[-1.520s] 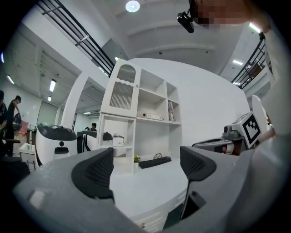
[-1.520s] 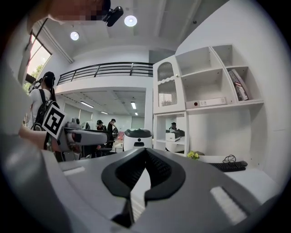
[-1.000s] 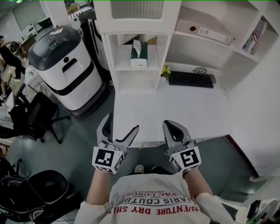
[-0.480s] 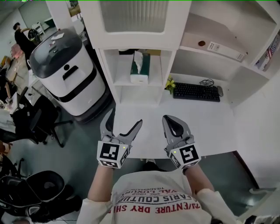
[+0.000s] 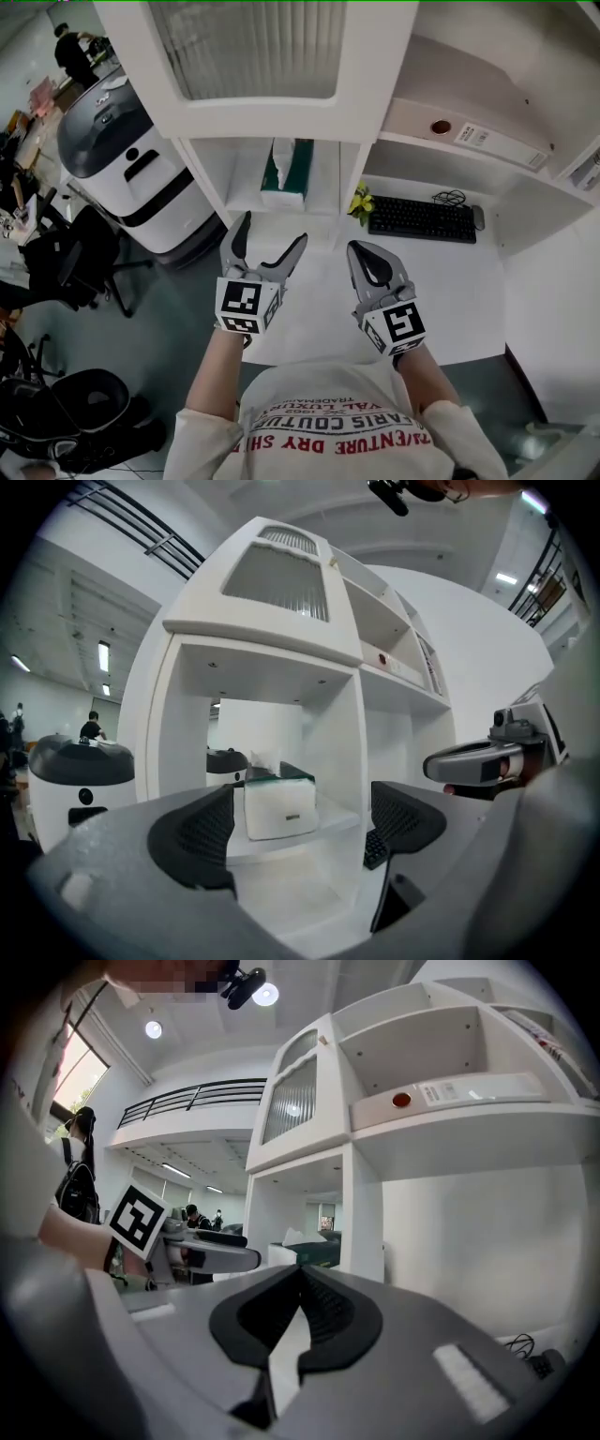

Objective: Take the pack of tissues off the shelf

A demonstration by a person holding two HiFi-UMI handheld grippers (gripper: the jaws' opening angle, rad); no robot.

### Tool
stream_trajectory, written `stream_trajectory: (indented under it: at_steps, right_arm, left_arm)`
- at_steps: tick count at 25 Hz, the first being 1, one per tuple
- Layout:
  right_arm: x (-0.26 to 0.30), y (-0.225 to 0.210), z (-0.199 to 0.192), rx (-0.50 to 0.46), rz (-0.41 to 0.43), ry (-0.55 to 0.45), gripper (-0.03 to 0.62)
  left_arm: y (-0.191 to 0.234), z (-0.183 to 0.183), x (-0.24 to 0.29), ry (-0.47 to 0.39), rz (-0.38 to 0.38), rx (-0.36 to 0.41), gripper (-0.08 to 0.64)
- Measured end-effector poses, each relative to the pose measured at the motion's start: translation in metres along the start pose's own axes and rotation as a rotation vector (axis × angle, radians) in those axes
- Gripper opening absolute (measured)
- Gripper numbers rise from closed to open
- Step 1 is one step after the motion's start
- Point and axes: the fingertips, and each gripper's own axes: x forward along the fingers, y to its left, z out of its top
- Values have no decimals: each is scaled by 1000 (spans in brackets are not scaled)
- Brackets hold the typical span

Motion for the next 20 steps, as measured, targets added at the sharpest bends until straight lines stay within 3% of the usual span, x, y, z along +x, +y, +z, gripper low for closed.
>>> stream_trajectory:
  at_steps: [5,11,20]
  right_arm:
    - [18,-21,-9,2,31,26,2]
    - [36,-34,-25,33,54,53,2]
    - [46,-51,-44,73,44,89,2]
  left_arm:
    - [15,-2,36,-11,61,-15,467]
    - [22,-12,72,41,121,10,520]
    - [35,-18,104,94,207,32,512]
